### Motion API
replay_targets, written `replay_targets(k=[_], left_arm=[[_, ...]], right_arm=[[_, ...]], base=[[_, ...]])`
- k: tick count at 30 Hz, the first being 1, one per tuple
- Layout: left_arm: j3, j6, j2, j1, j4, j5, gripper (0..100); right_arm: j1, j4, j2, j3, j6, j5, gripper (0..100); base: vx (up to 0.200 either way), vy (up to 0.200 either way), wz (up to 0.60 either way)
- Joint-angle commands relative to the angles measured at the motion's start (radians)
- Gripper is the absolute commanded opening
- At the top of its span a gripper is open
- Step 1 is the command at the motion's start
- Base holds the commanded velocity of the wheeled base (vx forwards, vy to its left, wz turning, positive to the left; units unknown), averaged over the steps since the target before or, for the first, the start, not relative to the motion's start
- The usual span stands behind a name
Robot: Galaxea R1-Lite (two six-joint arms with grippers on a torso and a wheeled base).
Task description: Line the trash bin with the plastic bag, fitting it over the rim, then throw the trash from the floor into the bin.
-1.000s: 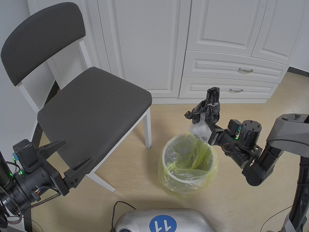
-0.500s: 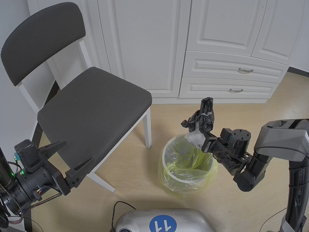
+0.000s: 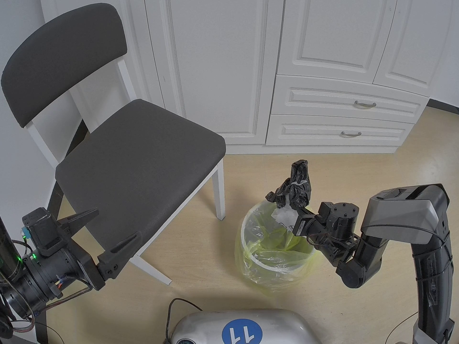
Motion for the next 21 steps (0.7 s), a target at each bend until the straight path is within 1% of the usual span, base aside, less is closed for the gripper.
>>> replay_targets(k=[1,9,15,16,21], left_arm=[[0.002,0.000,0.001,0.000,0.000,0.000,100],[0.002,0.000,0.009,0.000,0.000,0.000,100],[0.002,0.000,0.015,0.000,0.000,0.000,100],[0.004,0.000,0.015,0.000,0.000,0.000,100],[0.002,0.000,0.015,0.000,0.000,0.000,100]], right_arm=[[0.001,-0.018,0.057,-0.013,0.000,0.000,0],[0.002,-0.018,0.087,-0.015,0.000,0.002,0],[0.021,-0.018,0.106,-0.006,0.001,0.005,0],[0.033,-0.018,0.110,0.007,0.003,0.014,0],[0.060,-0.018,0.136,0.026,0.007,0.019,0]], base=[[0.000,0.000,0.00],[0.000,0.000,0.00],[0.000,0.000,0.00],[0.000,0.000,0.00],[0.000,0.000,0.00]])
